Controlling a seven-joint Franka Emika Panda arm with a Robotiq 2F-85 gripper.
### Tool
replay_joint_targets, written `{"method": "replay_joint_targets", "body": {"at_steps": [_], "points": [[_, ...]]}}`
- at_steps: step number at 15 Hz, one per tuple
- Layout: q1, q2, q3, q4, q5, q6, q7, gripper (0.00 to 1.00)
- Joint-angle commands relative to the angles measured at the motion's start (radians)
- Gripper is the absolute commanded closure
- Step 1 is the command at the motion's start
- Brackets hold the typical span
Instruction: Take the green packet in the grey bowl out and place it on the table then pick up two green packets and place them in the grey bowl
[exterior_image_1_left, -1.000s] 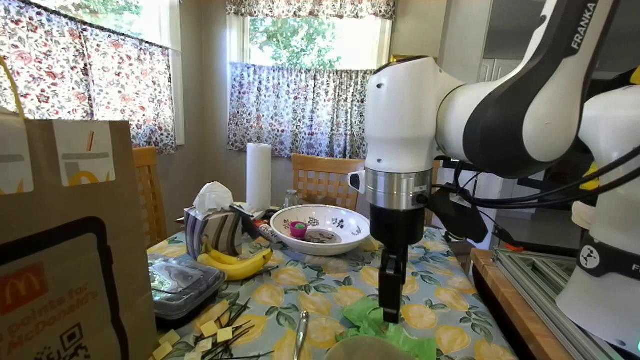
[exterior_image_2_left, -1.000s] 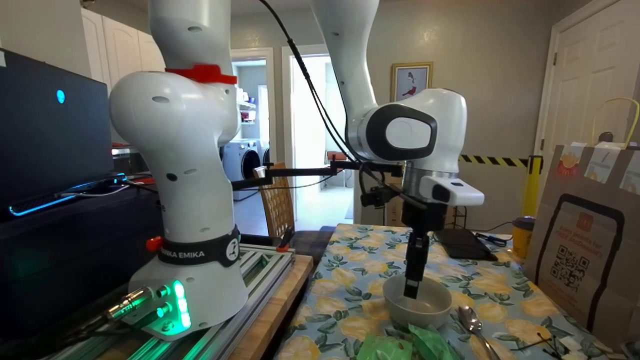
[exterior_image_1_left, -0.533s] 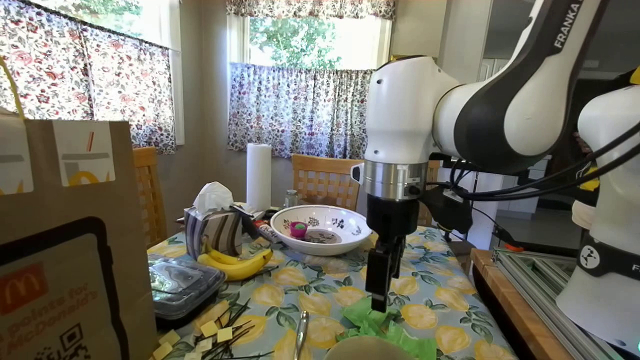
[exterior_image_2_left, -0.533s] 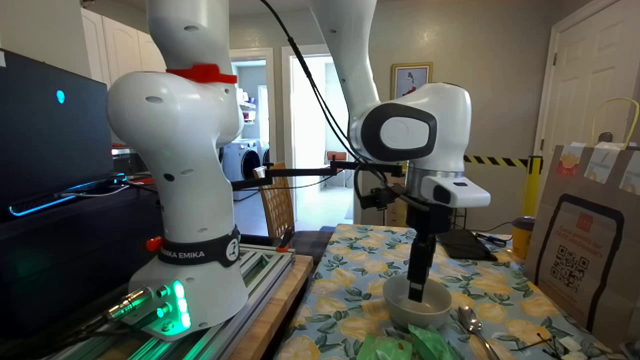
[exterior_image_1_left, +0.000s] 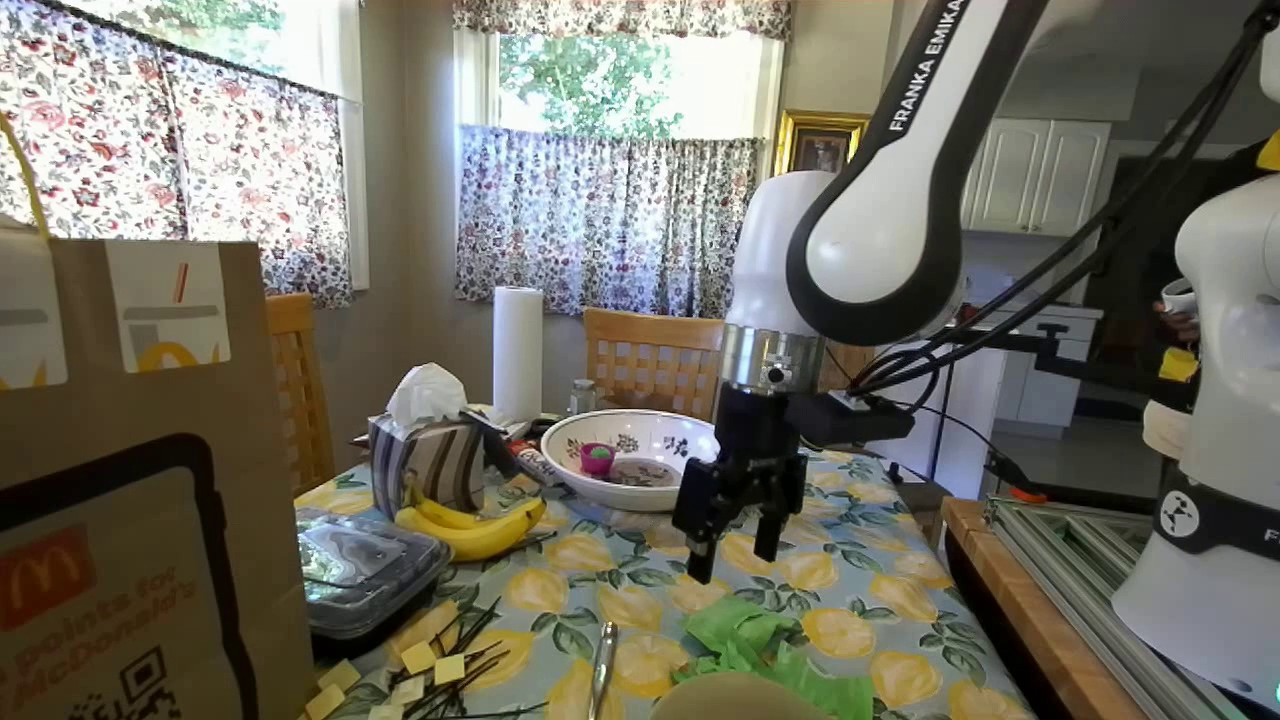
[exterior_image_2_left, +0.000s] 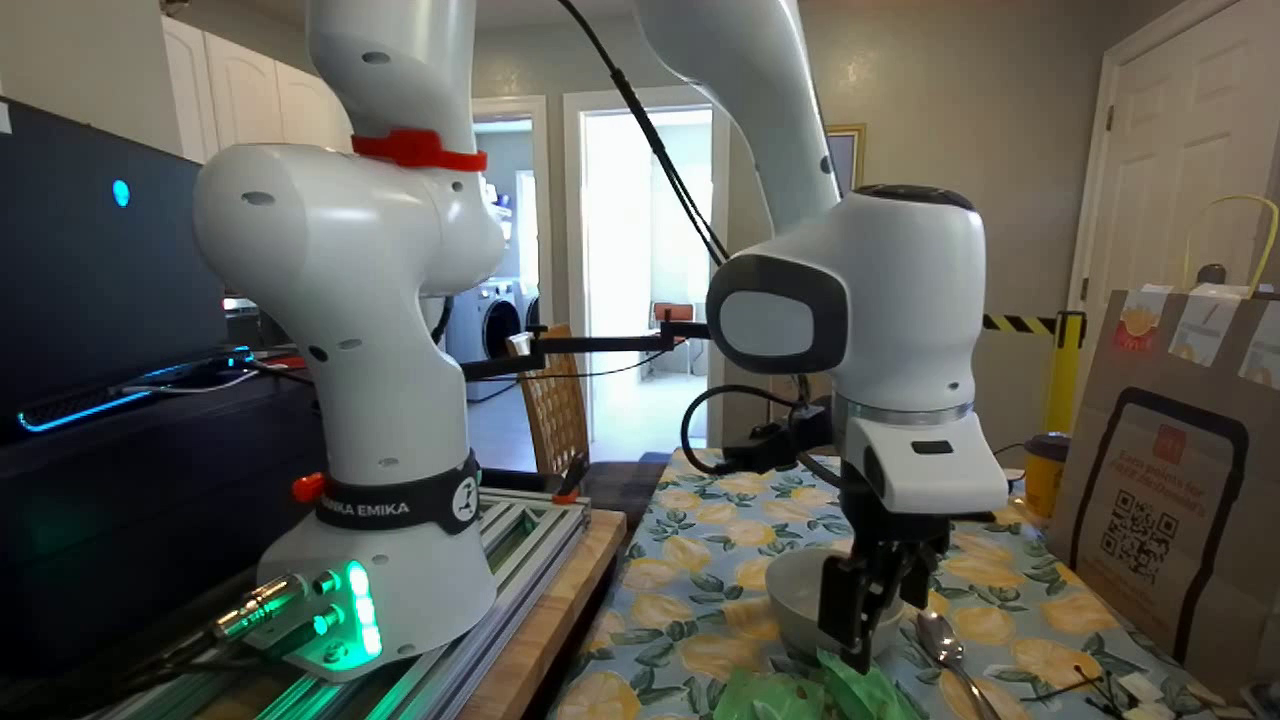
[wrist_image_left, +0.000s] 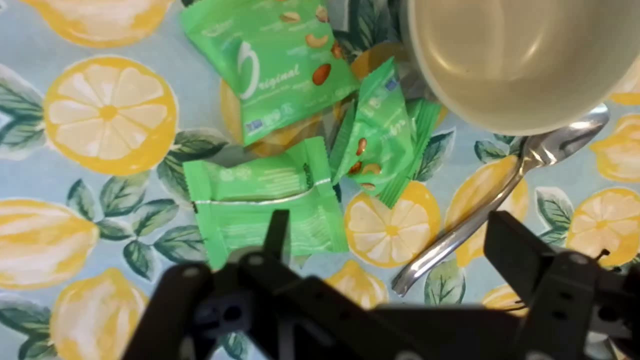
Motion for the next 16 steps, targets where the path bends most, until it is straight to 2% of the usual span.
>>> {"method": "replay_joint_targets", "body": {"at_steps": [1, 3, 6, 9, 10, 13, 14, 15, 16], "points": [[-0.096, 0.097, 0.104, 0.101, 0.207, -0.015, -0.154, 0.00], [-0.128, 0.141, 0.131, 0.138, 0.258, -0.025, -0.197, 0.00], [-0.126, 0.213, 0.104, 0.167, 0.207, -0.066, -0.166, 0.00], [-0.099, 0.279, 0.056, 0.199, 0.134, -0.136, -0.122, 0.00], [-0.065, 0.293, 0.020, 0.212, 0.138, -0.155, -0.129, 0.00], [-0.036, 0.340, -0.017, 0.244, 0.102, -0.165, -0.116, 0.00], [-0.030, 0.352, -0.023, 0.255, 0.095, -0.160, -0.116, 0.25], [-0.023, 0.362, -0.030, 0.264, 0.085, -0.156, -0.113, 0.26], [-0.020, 0.370, -0.031, 0.272, 0.081, -0.149, -0.115, 0.36]]}}
